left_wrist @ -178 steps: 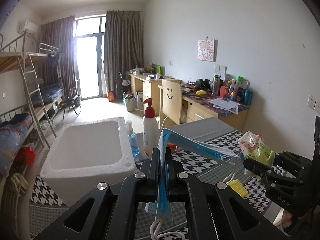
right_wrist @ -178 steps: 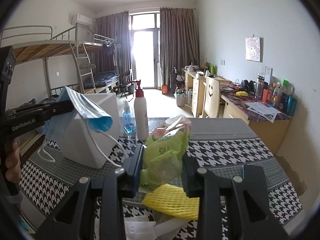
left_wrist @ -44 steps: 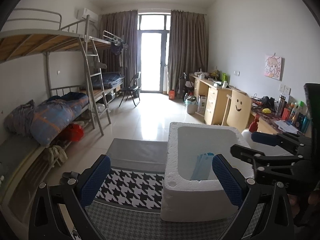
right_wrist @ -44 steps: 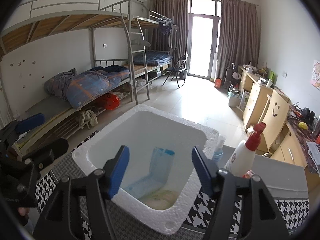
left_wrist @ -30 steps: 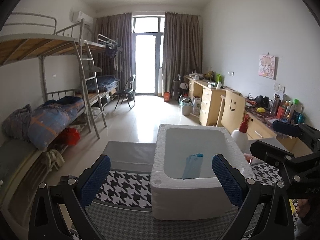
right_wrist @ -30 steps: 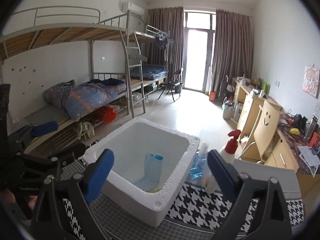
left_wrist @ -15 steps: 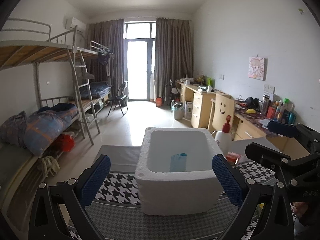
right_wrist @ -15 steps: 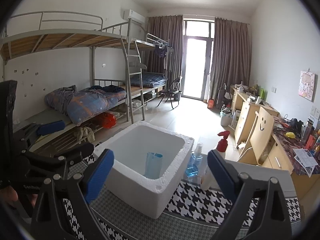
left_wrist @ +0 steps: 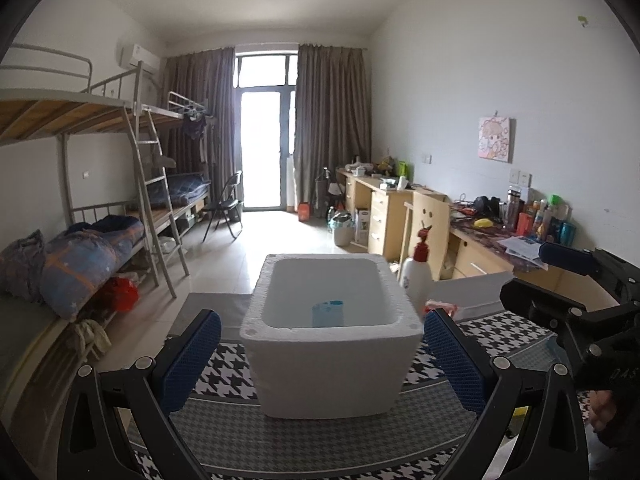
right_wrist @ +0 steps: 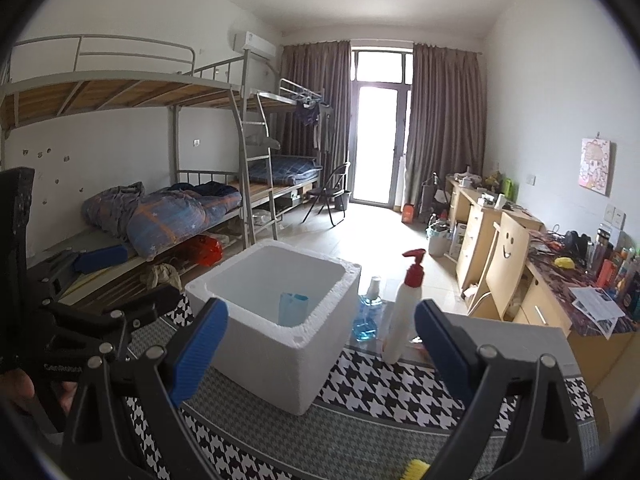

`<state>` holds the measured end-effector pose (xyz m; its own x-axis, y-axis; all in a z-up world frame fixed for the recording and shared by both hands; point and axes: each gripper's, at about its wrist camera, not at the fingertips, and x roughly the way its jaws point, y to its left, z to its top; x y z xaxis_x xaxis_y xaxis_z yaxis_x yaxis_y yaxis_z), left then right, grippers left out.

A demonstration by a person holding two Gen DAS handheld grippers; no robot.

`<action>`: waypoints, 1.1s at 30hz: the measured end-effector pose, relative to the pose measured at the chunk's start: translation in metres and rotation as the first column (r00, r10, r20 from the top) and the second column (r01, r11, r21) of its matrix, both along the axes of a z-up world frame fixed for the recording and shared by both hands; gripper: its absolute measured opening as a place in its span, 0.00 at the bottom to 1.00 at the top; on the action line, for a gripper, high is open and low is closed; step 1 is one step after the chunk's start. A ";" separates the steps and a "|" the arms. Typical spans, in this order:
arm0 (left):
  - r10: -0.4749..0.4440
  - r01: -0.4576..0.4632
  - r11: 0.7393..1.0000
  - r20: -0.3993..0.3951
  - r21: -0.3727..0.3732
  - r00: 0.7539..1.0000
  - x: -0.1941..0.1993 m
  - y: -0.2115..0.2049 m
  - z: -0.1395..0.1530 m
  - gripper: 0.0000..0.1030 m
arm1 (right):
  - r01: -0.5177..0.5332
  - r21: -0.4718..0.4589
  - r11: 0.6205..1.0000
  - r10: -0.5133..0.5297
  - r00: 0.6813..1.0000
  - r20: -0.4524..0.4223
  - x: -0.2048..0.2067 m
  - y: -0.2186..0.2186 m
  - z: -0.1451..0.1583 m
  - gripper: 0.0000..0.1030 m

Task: Organize soft objects
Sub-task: 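Move both open tools away from the box back over the table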

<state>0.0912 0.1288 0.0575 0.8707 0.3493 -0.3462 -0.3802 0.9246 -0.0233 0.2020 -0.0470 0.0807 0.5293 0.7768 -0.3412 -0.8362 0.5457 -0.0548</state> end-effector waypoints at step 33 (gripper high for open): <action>-0.277 0.277 0.960 0.005 -0.033 0.961 -0.007 -0.082 -0.034 0.99 | 0.223 0.072 0.972 -0.223 0.975 -0.005 -0.011 -0.092 -0.018 0.94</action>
